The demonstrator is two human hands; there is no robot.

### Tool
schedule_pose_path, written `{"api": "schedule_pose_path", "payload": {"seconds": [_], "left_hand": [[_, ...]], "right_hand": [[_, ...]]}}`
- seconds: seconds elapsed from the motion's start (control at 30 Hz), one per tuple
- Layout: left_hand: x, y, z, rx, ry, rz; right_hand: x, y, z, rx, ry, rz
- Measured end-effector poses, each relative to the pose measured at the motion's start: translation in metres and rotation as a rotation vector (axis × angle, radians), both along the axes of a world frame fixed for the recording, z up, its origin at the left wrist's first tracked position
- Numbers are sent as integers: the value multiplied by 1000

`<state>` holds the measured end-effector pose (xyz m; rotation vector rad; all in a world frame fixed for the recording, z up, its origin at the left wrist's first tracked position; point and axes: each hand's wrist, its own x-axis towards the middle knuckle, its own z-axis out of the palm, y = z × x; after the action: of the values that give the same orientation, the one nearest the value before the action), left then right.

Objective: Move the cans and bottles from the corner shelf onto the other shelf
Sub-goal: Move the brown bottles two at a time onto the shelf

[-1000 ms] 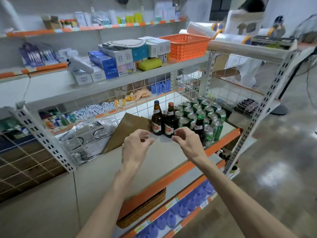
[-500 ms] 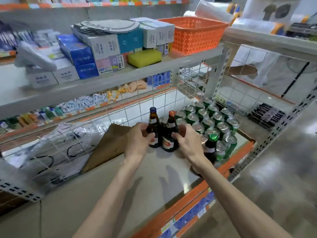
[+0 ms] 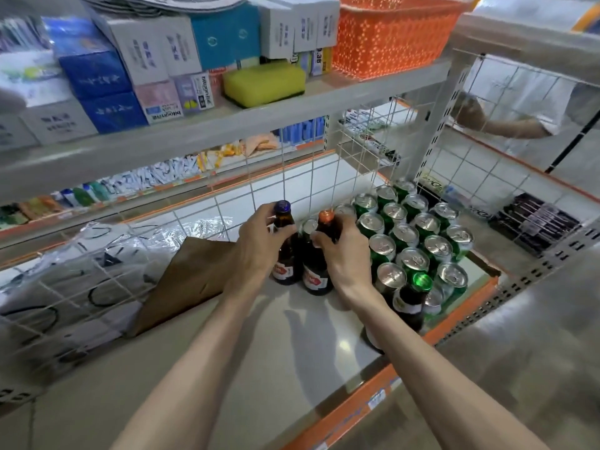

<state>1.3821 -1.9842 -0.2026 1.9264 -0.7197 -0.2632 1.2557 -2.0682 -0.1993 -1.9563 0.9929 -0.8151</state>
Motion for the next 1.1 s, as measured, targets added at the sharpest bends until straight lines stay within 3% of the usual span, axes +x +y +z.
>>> {"api": "schedule_pose_path", "payload": {"seconds": [0.5, 0.77, 1.1], "left_hand": [[-7, 32, 0, -65, 63, 128], [-22, 130, 36, -25, 39, 333], [-59, 301, 90, 47, -81, 779]], "right_hand": [[-3, -5, 3, -62, 62, 98], [0, 39, 33, -127, 56, 331], [33, 178, 68, -135, 30, 691]]}}
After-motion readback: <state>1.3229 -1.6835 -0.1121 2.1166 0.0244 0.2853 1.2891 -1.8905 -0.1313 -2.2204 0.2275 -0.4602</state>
